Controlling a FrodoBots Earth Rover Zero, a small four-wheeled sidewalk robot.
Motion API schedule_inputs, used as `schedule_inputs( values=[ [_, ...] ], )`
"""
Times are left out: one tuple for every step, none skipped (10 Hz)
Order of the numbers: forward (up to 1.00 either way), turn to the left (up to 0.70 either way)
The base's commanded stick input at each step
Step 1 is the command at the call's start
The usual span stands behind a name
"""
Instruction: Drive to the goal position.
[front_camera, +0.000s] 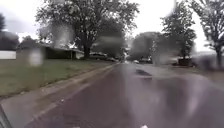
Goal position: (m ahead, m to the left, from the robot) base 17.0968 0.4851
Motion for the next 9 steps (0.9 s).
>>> schedule_inputs(
  values=[
    [0.50, -0.01],
    [0.50, -0.01],
    [0.50, -0.01],
    [0.50, -0.01],
    [0.50, -0.01],
    [0.50, -0.16],
    [0.50, -0.51],
    [0.50, -0.51],
    [0.50, -0.20]
  ],
)
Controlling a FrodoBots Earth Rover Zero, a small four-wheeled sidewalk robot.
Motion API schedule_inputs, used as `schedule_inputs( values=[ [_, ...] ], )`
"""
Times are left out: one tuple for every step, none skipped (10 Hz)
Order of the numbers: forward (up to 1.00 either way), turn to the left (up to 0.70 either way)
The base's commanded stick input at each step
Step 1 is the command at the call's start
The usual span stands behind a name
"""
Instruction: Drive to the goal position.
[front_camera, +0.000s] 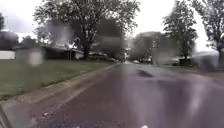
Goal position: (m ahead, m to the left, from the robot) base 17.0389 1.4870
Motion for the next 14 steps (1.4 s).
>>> schedule_inputs(
  values=[
    [0.50, -0.01],
    [0.50, -0.01],
    [0.50, -0.01],
    [0.50, -0.01],
    [0.50, -0.01],
    [0.50, -0.01],
    [0.50, -0.01],
    [0.50, -0.01],
    [0.50, -0.01],
    [0.50, -0.01],
    [0.50, -0.01],
    [0.50, -0.01],
    [0.50, -0.01],
    [0.50, -0.01]
  ],
)
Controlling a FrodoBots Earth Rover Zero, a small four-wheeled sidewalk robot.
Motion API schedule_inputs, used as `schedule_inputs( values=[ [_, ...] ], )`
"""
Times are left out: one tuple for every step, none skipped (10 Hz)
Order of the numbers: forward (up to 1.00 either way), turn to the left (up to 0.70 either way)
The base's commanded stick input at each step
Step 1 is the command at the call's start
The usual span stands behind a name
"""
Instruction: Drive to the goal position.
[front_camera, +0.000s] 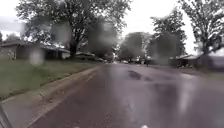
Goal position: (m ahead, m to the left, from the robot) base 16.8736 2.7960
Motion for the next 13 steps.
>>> schedule_inputs(
  values=[
    [0.50, -0.01],
    [0.50, -0.01],
    [0.50, -0.01],
    [0.50, -0.01],
    [0.50, -0.01],
    [0.50, -0.01],
    [0.50, -0.01],
    [0.50, -0.01],
    [0.50, -0.01],
    [0.50, -0.01],
    [0.50, -0.01],
    [0.50, -0.01],
    [0.50, -0.01]
  ],
)
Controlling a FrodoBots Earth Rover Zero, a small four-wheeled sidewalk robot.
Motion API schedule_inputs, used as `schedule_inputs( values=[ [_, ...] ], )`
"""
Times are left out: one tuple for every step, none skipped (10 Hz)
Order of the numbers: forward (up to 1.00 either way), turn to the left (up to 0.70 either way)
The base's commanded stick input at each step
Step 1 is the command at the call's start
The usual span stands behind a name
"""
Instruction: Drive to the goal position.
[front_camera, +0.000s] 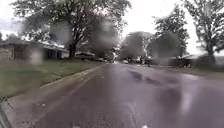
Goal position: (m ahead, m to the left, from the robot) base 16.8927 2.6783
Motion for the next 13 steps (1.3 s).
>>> schedule_inputs(
  values=[
    [0.50, -0.01],
    [0.50, -0.01],
    [0.50, -0.01],
    [0.50, -0.01],
    [0.50, -0.01],
    [0.50, -0.01],
    [0.50, -0.01],
    [0.50, -0.01],
    [0.50, -0.01],
    [0.50, -0.01],
    [0.50, -0.01],
    [0.50, -0.01],
    [0.50, -0.01]
  ],
)
